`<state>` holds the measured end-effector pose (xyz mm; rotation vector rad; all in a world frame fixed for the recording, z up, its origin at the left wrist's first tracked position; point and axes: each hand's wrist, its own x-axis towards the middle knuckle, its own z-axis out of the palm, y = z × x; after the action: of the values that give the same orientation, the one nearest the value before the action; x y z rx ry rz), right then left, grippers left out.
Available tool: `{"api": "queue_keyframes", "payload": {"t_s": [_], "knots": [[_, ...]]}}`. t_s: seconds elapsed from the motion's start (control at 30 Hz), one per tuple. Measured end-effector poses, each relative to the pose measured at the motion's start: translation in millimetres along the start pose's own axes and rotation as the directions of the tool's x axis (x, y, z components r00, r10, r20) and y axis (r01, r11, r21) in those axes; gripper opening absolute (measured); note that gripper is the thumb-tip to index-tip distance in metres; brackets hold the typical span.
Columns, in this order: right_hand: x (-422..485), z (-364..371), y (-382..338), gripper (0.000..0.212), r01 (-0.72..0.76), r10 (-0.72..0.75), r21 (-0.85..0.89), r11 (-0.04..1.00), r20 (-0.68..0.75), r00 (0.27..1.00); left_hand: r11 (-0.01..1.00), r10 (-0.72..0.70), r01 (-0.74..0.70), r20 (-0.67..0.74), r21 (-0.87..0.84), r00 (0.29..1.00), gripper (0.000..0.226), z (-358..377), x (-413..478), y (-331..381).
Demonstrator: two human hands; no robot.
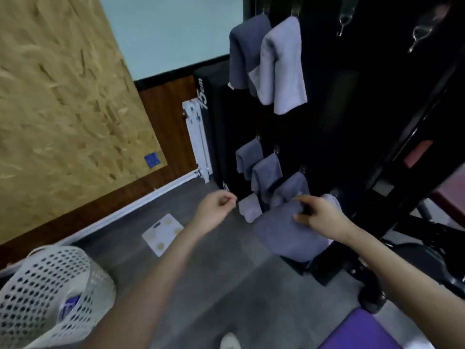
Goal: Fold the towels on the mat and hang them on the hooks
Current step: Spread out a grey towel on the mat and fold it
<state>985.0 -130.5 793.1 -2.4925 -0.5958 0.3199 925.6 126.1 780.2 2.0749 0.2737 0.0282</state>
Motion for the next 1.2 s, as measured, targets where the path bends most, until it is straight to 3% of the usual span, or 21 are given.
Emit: {"api": "queue_keyframes", "payload": {"t_s": [0.17, 0.27, 0.4, 0.53, 0.73, 0.93, 1.2], "knots": [[63, -61, -30, 0.036, -0.002, 0.022, 0.188, 0.982, -0.101, 0.995, 0.964, 0.206, -0.188, 0.078, -0.190, 0.975, 0.020, 4, 81, 72], [95, -98, -40, 0.031, 0.021, 0.016, 0.281, 0.959, -0.131, 0.991, 0.905, 0.311, -0.255, 0.120, -0.340, 0.943, 0.024, 11, 115, 114], [127, -152, -48, 0.015, 0.069, -0.023, 0.461, 0.884, -0.105, 0.994, 0.851, 0.373, -0.230, 0.235, -0.473, 0.897, 0.028, 16, 158, 159], [146, -201, -41, 0.012, 0.109, -0.074, 0.518, 0.848, -0.089, 0.993, 0.832, 0.395, -0.162, 0.360, -0.531, 0.845, 0.034, 22, 192, 191], [173, -252, -38, 0.014, 0.171, -0.053, 0.550, 0.818, -0.224, 0.973, 0.766, 0.442, -0.222, 0.244, -0.604, 0.863, 0.036, 36, 233, 242], [193, -281, -40, 0.021, 0.154, 0.013, 0.600, 0.785, -0.265, 0.964, 0.725, 0.462, -0.213, 0.234, -0.655, 0.855, 0.032, 34, 263, 277], [213, -288, -38, 0.015, 0.155, 0.063, 0.334, 0.930, -0.558, 0.827, 0.747, 0.430, -0.324, 0.050, -0.581, 0.902, 0.030, 25, 298, 311]]}}
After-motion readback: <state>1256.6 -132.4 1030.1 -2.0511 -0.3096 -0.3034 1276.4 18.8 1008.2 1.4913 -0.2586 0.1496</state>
